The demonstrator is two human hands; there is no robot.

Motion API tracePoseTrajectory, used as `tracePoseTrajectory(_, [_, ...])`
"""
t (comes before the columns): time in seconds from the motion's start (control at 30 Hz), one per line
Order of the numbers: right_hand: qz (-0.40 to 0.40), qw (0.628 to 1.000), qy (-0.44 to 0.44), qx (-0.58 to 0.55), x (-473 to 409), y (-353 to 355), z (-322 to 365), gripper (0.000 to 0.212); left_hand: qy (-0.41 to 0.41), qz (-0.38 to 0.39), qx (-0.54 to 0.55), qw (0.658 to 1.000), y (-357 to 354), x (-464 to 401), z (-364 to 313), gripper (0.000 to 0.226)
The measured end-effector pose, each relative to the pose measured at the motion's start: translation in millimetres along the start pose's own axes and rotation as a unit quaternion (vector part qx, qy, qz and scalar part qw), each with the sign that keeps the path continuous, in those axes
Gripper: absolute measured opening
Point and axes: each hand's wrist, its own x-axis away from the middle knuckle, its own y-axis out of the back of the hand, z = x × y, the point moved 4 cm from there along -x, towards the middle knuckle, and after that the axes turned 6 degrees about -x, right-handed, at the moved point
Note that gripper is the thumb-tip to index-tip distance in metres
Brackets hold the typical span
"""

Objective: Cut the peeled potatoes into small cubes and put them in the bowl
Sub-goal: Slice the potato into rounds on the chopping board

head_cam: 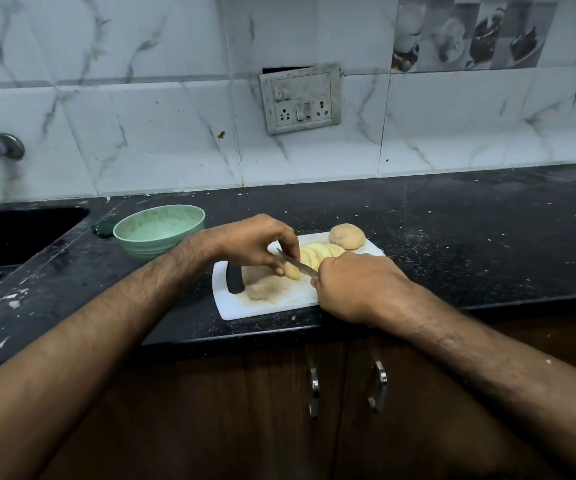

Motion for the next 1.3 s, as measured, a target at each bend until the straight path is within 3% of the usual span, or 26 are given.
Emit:
tracePoseTrajectory(0.47, [-0.047,0.992,0.053,0.104,7.6,-12.3,15.4,0.026,0.0,0.031,0.042,0.999,1.9,-13.3,6.0,0.025])
tracePoseTrajectory(1.0, [0.032,0.999,0.011,-0.033,-23.3,-15.0,7.9,0.028,-0.02,0.021,0.059,0.998,0.4,-14.2,8.6,0.029])
tracePoseTrajectory(1.3, [0.045,0.999,-0.007,-0.009,-25.8,-19.8,12.1,0.031,-0.024,0.038,0.043,0.998,3.4,-16.2,5.5,0.029])
